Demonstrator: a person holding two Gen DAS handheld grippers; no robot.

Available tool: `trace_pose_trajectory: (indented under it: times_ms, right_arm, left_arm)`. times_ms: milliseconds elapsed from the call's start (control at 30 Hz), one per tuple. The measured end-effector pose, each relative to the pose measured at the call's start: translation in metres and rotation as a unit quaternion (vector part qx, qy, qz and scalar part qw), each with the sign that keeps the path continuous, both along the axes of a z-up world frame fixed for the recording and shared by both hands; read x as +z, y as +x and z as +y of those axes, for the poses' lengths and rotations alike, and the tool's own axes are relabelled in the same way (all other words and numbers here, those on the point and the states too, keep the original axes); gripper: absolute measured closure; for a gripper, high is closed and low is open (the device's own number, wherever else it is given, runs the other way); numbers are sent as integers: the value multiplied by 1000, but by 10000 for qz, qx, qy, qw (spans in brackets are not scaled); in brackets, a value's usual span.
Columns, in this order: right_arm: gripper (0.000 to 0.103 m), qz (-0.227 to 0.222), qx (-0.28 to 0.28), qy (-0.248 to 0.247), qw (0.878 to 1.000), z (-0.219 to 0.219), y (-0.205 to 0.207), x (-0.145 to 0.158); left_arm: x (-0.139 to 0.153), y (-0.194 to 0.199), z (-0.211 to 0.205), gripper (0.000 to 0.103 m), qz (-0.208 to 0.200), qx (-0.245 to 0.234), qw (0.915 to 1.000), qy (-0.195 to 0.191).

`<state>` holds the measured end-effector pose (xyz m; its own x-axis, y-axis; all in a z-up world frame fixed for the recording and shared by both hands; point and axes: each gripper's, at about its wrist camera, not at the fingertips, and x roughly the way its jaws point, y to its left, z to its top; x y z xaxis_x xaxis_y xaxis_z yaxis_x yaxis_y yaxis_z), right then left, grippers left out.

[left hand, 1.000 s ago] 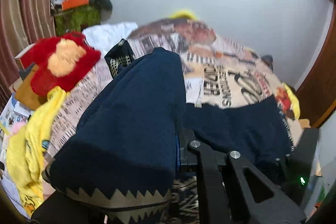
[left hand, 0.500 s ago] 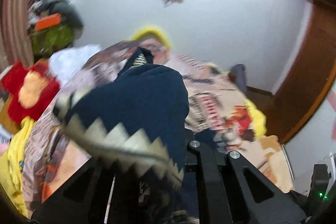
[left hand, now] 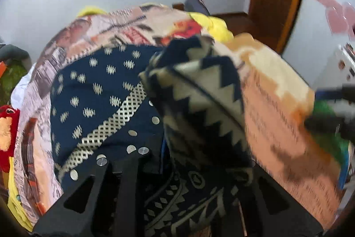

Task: Fold large clothes

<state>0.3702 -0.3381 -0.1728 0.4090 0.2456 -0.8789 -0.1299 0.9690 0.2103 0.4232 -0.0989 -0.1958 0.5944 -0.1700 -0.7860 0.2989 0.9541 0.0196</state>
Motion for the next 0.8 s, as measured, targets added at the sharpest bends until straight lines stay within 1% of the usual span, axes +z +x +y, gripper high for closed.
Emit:
trace_pose_trajectory:
  times_ms: [33,67,100,133,167,267,333,400,433,467,533,633,700,800]
  right_arm:
    - [4,-3,21,-18,10000,0,-1,-1]
    - [4,-9,58,-54,10000,0,-3,0]
    - [4,-17,85,-87,9999,1,-2,-1]
    - [4,-45,131,-130,9998,3,-4,0]
    - [4,-75,165,-145,9997,6,-3,2]
    - [4,-202,269,-75,9994,15,-2,9]
    - [4,-323,367,48,9988,23,-1,18]
    - [4,-403,458,143,9980,31,1,25]
    - [4,-451,535,206,9973,39,4,30]
    - [4,-478,596,243,9968,45,7,33]
    - [4,-537,735,310,9954,60,14,38]
    - [4,-603,999,421,9923,92,28,40]
    - [4,-587,1187,459,9901,110,36,35]
    - [4,-346,1408,403,9886,136,50,10]
  left_arm:
    - [-3,-6,3,78,148,-143,9998,-40]
    - [-3,-9,4,63,212,-233,9995,-73]
    - [-3,-13,3,55,306,-369,9987,-145]
    - [0,-20,2,41,369,-528,9977,-230]
    - [2,-28,-2,34,346,-608,9973,-245]
    - [19,-45,-5,33,236,-747,9966,-242]
    - [32,-55,6,32,154,-706,9968,-331]
    - [45,-63,21,29,17,-613,9972,-437]
    - [53,-66,32,24,-105,-518,9976,-451]
    - [59,-66,42,21,-215,-421,9979,-442]
    - [72,-66,67,19,-469,-121,9982,-356]
    - [76,-58,96,18,-564,222,9980,-199]
    - [71,-49,112,18,-517,405,9978,-125]
    - [53,-24,135,18,-301,626,9975,-92]
